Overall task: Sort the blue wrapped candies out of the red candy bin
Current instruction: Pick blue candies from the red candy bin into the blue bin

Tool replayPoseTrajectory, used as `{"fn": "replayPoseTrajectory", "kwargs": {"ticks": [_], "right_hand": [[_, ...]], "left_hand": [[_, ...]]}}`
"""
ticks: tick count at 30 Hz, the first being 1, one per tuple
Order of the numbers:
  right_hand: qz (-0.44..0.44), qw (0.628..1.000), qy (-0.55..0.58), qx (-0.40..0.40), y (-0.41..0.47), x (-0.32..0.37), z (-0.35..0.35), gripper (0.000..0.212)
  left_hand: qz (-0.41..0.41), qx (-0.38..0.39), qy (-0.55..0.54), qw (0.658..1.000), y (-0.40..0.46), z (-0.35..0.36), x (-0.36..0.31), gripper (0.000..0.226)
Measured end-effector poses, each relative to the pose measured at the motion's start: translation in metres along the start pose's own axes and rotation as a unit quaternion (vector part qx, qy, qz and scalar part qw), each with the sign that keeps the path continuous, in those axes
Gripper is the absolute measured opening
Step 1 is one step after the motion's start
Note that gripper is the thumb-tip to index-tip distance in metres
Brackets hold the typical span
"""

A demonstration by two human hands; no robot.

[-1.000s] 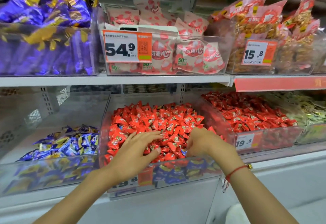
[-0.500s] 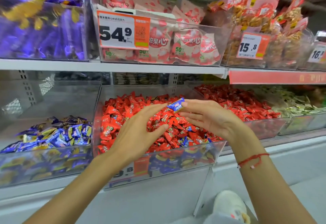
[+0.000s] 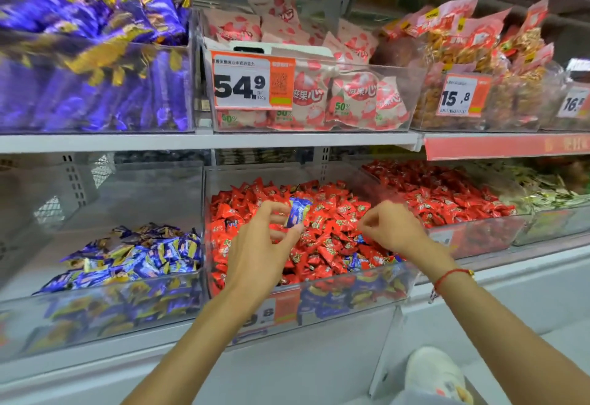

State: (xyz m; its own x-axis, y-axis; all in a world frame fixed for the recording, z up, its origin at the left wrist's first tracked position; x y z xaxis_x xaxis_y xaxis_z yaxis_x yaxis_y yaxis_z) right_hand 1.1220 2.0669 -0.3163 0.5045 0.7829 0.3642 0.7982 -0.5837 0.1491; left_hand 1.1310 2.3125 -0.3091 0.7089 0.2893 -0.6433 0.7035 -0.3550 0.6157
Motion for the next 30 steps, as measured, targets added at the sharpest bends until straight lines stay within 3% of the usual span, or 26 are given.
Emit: {"fn": "replayPoseTrajectory", "kwargs": {"ticks": [2,4,10,13,16,18,20,23,26,27,30], "right_hand": [[-0.015,0.989,-0.149,0.013,0.004,0.001,0.029,0.017],[-0.036,0.97,-0.242,-0.002,0.005,0.009,0.042,0.031],[0.006,0.969,-0.247,0.008,0.01,0.008,0.054,0.036],[0.005,0.986,-0.165,-0.007,0.006,0.007,0.036,0.024],[0.017,0.999,-0.047,0.022,0.004,-0.003,0.02,0.014],[0.024,0.994,0.096,0.053,0.001,-0.007,0.009,0.019],[0.019,0.965,0.246,0.093,-0.009,-0.004,-0.003,0.021],[0.004,0.915,0.363,0.175,-0.029,0.014,-0.015,0.019],[-0.02,0.873,0.417,0.254,-0.049,0.037,-0.013,0.022],[-0.026,0.865,0.424,0.266,-0.053,0.043,-0.011,0.025],[-0.027,0.861,0.435,0.262,-0.058,0.054,-0.006,0.028]], "left_hand": [[-0.006,0.011,0.002,1.0,0.0,0.0,-0.005,0.05],[-0.015,0.041,-0.004,0.999,0.005,0.005,-0.005,0.046],[-0.056,0.08,-0.058,0.994,0.004,0.013,0.007,0.003],[-0.086,0.076,-0.067,0.991,0.006,0.009,0.012,0.022],[-0.104,0.074,-0.074,0.989,0.009,0.004,0.011,0.021],[-0.108,0.084,-0.072,0.988,0.01,0.005,0.014,0.016],[-0.099,0.097,-0.066,0.988,0.01,0.009,0.016,0.012],[-0.075,0.087,-0.105,0.988,0.011,0.014,0.015,0.025],[-0.096,0.061,-0.184,0.976,0.011,0.019,0.014,0.023],[-0.11,0.063,-0.214,0.969,0.01,0.023,0.011,0.014],[-0.171,0.076,-0.296,0.937,0.004,0.042,0.005,0.023]]}}
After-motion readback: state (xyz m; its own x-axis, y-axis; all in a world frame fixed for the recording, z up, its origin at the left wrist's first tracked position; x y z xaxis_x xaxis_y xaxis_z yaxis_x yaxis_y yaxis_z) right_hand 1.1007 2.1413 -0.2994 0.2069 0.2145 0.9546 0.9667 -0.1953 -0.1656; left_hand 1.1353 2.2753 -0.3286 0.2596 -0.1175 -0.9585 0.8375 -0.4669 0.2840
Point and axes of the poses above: each hand's wrist, its own y-axis towards the middle knuckle, its own z-axis out of the palm, x = y × z, the point moved 9 cm from there along y, towards the middle knuckle, and after that the axes turned 15 degrees about z, right-handed, at the moved point
